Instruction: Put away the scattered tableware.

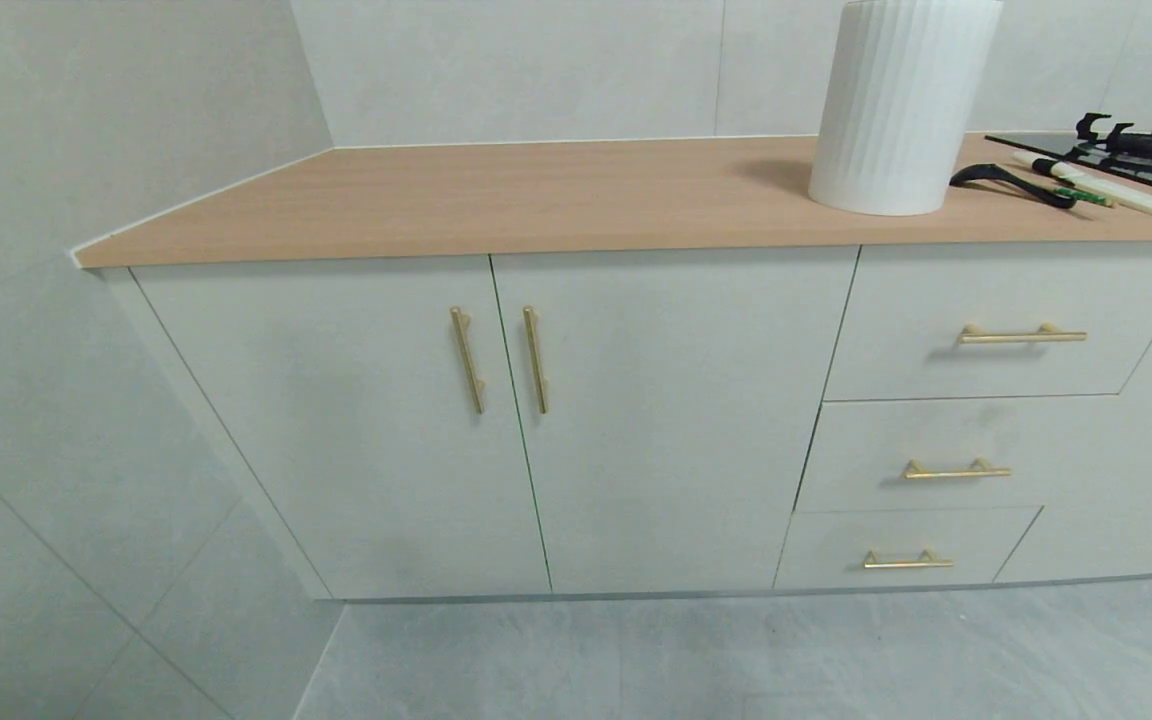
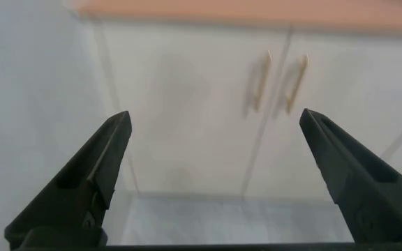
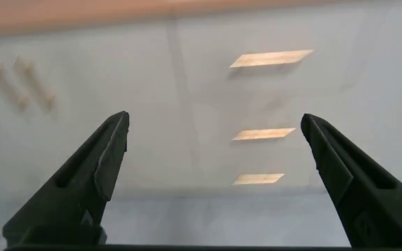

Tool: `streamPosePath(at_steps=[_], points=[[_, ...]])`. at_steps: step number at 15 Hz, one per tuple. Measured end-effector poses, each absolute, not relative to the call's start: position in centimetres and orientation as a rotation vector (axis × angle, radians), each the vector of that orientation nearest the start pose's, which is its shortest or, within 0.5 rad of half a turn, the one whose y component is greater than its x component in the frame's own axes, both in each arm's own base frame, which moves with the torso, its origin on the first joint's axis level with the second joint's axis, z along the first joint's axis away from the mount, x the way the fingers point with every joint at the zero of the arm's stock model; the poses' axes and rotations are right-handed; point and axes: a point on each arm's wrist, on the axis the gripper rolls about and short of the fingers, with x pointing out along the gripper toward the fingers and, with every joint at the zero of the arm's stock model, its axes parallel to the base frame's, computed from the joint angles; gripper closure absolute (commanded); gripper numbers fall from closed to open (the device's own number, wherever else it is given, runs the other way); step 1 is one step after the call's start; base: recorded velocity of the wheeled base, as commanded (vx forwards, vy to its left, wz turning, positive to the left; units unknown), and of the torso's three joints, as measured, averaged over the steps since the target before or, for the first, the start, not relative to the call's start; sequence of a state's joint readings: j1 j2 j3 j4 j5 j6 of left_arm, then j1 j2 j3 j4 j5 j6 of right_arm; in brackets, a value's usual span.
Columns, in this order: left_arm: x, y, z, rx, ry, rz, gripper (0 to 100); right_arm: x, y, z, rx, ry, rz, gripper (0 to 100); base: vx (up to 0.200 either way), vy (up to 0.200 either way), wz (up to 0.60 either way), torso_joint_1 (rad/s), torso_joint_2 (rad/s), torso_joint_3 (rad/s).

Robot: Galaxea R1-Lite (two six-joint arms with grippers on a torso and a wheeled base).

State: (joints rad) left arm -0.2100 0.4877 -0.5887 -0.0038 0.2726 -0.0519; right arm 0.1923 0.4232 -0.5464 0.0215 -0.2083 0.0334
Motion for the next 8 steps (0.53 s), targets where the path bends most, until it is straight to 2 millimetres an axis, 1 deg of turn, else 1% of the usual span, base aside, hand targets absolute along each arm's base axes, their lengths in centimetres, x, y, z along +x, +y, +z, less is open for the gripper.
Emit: streamPosePath(at_steps=[1, 3, 4, 6, 8], points=[[-1.4, 0.9, 24.1, -0.076, -0.150, 0.070, 0, -2.2, -0.8, 22.3, 0.024, -0.139, -0.046, 0, 0.000, 0.000, 0.00, 0.000, 0.00, 0.000], [-4.2, 1.1, 23.3, -0.063, -0.224, 0.077, 0, -4.4, -1.0, 20.8, -0.020, -0.189, -0.101, 0, 0.000, 0.000, 0.00, 0.000, 0.00, 0.000], [-5.4, 1.1, 22.7, -0.049, -0.252, 0.082, 0, -5.2, -0.9, 19.9, -0.037, -0.202, -0.137, 0, 0.000, 0.000, 0.00, 0.000, 0.00, 0.000], [-7.4, 0.8, 21.5, -0.030, -0.298, 0.102, 0, -6.2, -0.6, 18.1, -0.047, -0.232, -0.193, 0, 0.000, 0.000, 0.00, 0.000, 0.00, 0.000], [-8.5, 0.4, 20.1, -0.016, -0.317, 0.104, 0, -6.1, -0.6, 16.3, -0.038, -0.218, -0.244, 0, 0.000, 0.000, 0.00, 0.000, 0.00, 0.000]])
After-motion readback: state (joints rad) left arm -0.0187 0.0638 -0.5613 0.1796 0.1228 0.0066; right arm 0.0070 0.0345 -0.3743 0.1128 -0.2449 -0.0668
